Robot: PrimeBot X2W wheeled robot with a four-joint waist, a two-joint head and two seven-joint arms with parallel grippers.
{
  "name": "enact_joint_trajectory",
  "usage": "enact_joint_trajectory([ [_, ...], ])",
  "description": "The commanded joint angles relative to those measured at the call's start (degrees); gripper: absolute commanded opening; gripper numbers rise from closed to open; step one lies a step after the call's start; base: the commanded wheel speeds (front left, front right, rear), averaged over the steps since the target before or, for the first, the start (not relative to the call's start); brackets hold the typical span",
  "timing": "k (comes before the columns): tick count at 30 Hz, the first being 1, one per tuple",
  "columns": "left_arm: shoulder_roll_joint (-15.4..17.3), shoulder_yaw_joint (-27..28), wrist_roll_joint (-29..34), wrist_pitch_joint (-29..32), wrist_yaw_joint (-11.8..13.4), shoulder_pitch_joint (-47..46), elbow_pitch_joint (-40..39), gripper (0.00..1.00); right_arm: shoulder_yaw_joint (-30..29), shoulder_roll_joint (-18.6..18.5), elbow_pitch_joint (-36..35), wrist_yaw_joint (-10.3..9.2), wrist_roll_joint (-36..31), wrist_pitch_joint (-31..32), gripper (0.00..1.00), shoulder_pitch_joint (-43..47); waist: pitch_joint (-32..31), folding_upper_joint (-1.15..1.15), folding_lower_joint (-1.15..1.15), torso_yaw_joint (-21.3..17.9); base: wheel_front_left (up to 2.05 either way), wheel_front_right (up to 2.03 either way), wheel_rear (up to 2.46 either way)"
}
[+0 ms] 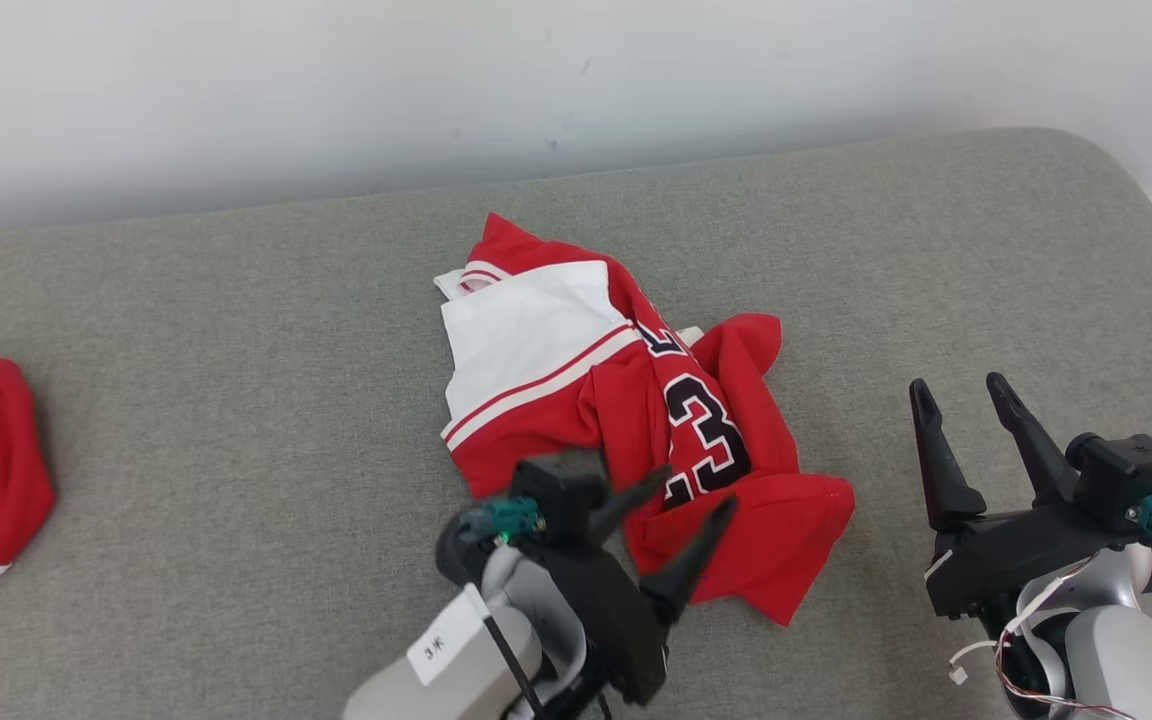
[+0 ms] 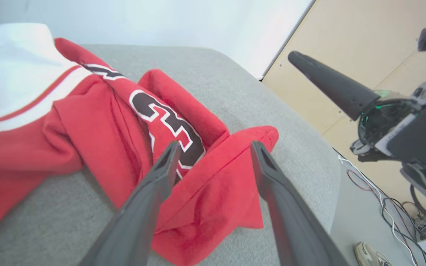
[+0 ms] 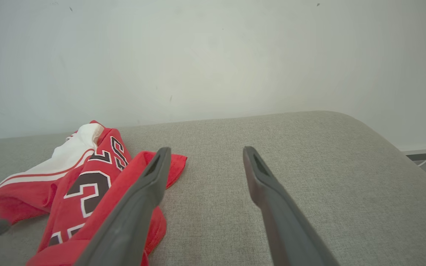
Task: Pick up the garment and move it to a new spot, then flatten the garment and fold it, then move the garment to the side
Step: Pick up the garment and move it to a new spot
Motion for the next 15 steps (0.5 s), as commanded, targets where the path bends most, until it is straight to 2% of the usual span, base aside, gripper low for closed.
enact_joint_trajectory([
  [1, 0.24, 0.53, -0.37, -0.73, 0.37, -1.00, 0.07, 1.00, -0.28, -0.08, 0.06, -0.02, 0.32, -0.39, 1.00, 0.07, -0.14, 0.00, 0.00, 0.12, 0.00, 0.00, 0.00],
  [7, 1.28, 3.09, 0.06, -2.96, 1.89, -4.05, 3.11, 1.00, 0.14, -0.08, 0.07, -0.02, 0.46, -0.32, 1.00, -0.19, -0.52, 0.00, 0.00, -0.31, 0.00, 0.00, 0.00],
  [15, 4.74, 7.27, -2.04, -3.77, 0.96, -7.49, 8.64, 1.00, 0.46, -0.09, 0.42, -0.02, 0.78, -0.57, 1.00, -0.56, -0.40, 0.00, 0.00, -2.84, 0.00, 0.00, 0.00],
])
